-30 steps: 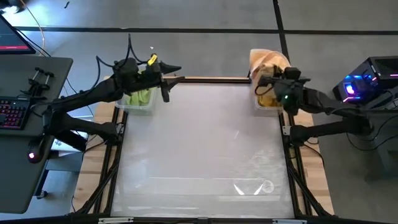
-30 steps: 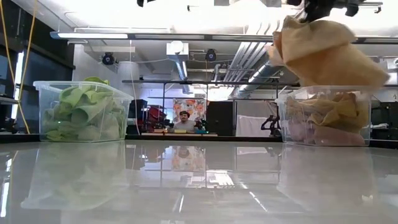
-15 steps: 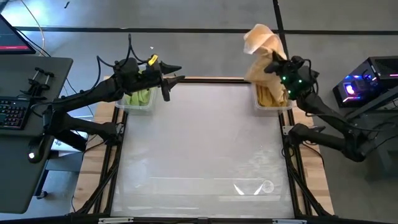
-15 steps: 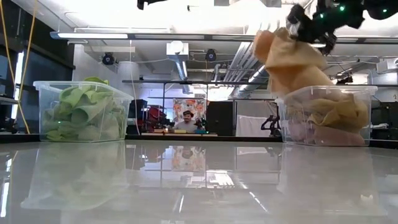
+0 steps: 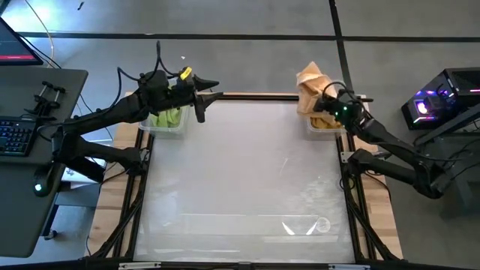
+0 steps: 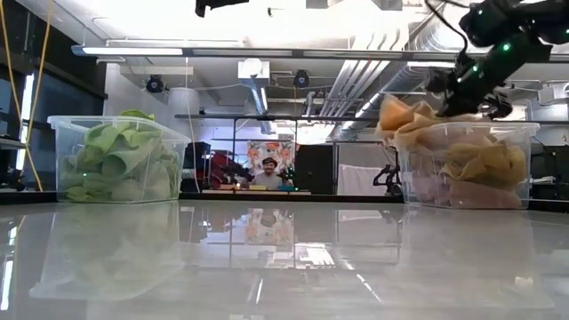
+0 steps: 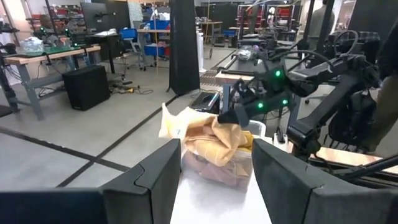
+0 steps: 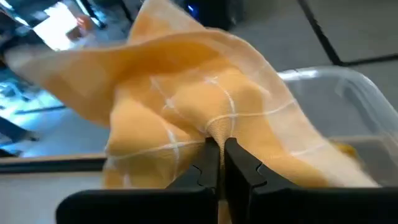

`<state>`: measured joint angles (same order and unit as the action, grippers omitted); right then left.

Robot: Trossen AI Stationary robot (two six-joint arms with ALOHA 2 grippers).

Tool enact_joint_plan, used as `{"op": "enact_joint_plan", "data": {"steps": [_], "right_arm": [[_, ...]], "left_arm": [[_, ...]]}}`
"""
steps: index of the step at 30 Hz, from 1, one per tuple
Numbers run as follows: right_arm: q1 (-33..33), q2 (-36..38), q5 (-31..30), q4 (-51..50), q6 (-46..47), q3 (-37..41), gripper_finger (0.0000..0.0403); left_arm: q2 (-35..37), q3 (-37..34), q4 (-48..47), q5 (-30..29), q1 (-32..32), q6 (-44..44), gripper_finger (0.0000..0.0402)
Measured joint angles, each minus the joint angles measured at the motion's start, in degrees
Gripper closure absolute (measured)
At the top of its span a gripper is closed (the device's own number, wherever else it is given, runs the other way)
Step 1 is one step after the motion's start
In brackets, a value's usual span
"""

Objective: Sort towels by color in basket
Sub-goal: Put the light yellow kitchen towel into the right transparent bin

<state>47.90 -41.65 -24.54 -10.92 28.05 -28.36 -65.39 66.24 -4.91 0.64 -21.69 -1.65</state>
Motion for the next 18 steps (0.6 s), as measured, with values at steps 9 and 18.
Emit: {"op": "enact_joint_plan", "data": {"steps": [9, 18], "right_arm": [[-0.02, -0.63, -1.94, -12.66, 0.02, 1.97, 0.0402], [0.08, -0.63, -3.33, -19.61, -0.44, 1.88, 0.0394]], "left_arm": [[0.0, 0.0, 0.02, 0.0, -0.02, -0.02, 0.0216], [0.0, 0.0, 0.02, 0.0, -0.02, -0.04, 0.0216]]}}
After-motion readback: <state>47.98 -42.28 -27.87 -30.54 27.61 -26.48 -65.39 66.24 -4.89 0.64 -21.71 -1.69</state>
